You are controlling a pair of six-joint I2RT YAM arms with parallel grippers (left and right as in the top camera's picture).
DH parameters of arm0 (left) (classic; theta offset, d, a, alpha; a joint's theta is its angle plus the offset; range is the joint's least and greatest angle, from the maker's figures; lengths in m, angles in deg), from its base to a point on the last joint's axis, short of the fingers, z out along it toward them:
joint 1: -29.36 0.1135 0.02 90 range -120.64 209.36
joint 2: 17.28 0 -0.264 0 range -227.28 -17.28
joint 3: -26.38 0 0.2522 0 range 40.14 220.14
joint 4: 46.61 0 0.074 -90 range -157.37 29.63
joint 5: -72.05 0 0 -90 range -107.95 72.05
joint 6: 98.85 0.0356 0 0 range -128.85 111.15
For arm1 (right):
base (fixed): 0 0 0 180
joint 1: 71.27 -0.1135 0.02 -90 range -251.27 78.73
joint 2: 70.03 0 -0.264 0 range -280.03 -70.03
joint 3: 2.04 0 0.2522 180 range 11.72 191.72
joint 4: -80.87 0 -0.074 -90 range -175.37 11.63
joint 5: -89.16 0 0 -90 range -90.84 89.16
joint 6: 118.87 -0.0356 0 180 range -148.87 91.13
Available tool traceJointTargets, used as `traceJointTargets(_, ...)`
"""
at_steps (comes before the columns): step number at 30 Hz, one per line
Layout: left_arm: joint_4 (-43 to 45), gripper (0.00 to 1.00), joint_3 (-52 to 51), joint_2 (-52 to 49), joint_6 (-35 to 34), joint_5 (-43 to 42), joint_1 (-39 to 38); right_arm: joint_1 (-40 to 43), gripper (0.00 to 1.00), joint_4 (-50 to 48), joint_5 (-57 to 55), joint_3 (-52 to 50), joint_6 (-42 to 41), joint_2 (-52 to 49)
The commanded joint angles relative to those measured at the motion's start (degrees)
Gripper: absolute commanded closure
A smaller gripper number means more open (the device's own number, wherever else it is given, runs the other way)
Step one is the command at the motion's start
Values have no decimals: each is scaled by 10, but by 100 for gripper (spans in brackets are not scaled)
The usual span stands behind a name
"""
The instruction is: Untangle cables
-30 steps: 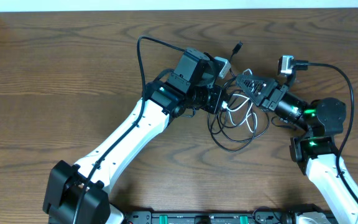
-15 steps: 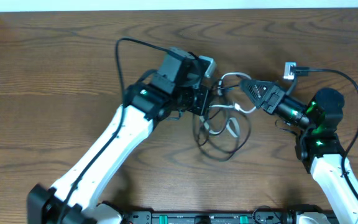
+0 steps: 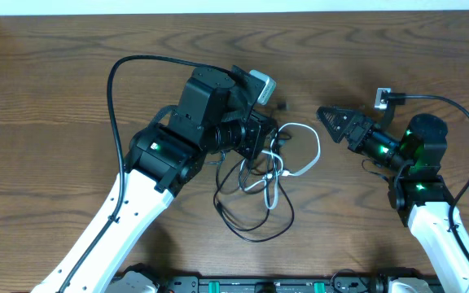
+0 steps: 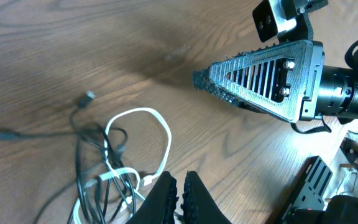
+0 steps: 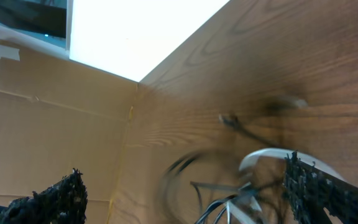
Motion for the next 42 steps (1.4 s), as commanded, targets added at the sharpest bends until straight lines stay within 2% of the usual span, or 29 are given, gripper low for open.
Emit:
traceJointTargets(1, -1, 92, 11, 6, 10, 7, 2, 2, 1, 0, -2, 3, 32, 5)
traceJointTargets(10, -2, 92, 11, 1, 10, 13, 2, -1, 1, 14, 6, 3, 45, 5)
traceJointTargets(17, -23, 92, 11, -21, 3, 117, 2, -57, 1, 10, -3, 3, 158, -7)
traceJointTargets(19, -36, 77, 11, -29, -25, 179, 2, -78, 1, 11, -17, 3, 211, -13)
traceJointTargets(20, -42, 64, 11, -33, -40, 209, 2, -86, 1, 11, -20, 3, 231, -17)
traceJointTargets(22, -57, 46, 11, -40, -63, 260, 2, -106, 1, 7, -23, 3, 271, -31)
traceJointTargets(26, -69, 36, 11, -51, -67, 280, 4, -129, 1, 7, -49, 3, 297, -52)
traceJointTargets(29, -70, 32, 11, -54, -70, 280, 16, -143, 1, 5, -60, 3, 309, -78)
traceJointTargets(34, -74, 31, 11, -55, -101, 279, 46, -174, 1, -45, -58, 3, 310, -140)
traceJointTargets(42, -95, 31, 11, -55, -101, 279, 75, -206, 1, -80, -56, 3, 312, -194)
